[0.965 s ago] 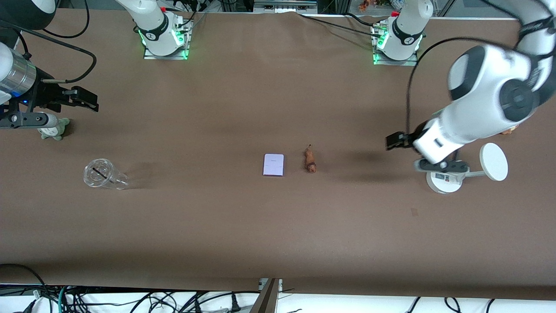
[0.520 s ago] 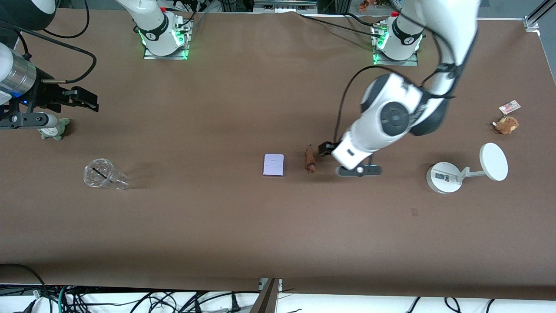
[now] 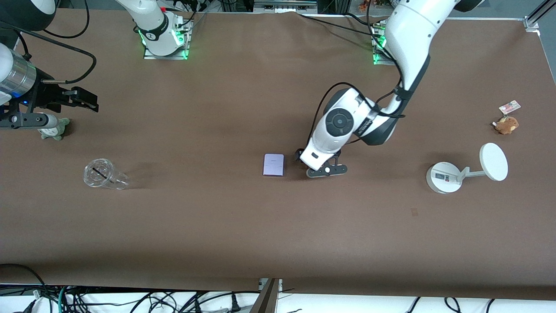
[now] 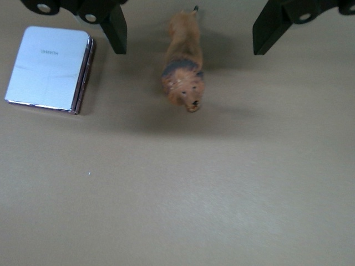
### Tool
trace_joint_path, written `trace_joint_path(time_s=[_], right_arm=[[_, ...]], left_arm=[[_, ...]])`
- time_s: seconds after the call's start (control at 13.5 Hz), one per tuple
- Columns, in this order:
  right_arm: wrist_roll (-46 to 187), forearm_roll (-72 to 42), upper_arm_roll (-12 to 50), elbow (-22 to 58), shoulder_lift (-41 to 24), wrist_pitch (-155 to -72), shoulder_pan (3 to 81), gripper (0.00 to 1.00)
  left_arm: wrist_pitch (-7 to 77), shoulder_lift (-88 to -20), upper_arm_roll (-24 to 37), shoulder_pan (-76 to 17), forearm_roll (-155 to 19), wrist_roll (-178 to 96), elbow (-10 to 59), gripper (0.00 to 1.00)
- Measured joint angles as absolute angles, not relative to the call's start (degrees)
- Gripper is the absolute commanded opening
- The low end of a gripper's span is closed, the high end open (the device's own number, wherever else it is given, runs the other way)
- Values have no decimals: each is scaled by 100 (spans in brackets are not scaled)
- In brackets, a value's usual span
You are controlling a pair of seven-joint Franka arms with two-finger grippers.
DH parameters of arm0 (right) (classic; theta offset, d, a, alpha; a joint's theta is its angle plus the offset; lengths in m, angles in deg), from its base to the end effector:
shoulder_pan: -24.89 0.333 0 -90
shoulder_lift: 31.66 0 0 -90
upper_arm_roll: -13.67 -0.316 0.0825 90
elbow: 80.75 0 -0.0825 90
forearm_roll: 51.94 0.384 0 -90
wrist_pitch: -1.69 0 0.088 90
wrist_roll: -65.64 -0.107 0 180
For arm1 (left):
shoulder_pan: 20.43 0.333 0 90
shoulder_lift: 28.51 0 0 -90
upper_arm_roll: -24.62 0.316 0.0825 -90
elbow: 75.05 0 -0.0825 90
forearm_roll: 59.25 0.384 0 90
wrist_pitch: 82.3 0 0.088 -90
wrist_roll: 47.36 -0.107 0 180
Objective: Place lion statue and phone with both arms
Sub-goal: 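Grasp the lion with the left gripper while the right gripper reaches the phone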
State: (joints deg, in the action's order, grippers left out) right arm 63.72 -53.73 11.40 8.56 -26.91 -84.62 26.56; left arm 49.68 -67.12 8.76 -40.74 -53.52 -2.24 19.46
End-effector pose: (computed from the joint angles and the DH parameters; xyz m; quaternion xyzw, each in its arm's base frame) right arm 0.5690 0.0348 0.5784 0.9975 0.0177 -0.0667 0.0174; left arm 0.5683 -0.3850 0.2316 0.9961 0.0737 -0.0287 0.0392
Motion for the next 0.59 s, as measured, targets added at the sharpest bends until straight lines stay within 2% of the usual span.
trace_joint_path(time_s=[0.15, 0.3, 0.45, 0.52, 0.59], right_arm=[[6372, -5373, 1141, 856, -2690, -8462, 2656, 100], [6372, -5373, 1142, 856, -2690, -8460, 2656, 100], [6372, -5373, 1142, 856, -2689, -8459, 2656, 100], [6372, -5373, 1143, 856, -2689, -8459, 2656, 100], [6372, -5373, 1144, 856, -2688, -8459, 2655, 100]], left_arm=[[5185, -6887, 877, -4105, -5326, -188, 1945, 100], [5261, -6987, 885, -4105, -5326, -187, 1944, 85], [5262, -7010, 885, -4112, -5326, -187, 1942, 61], [5262, -7016, 885, -4115, -5326, -186, 1941, 53], [5262, -7019, 887, -4118, -5325, -186, 1941, 38]])
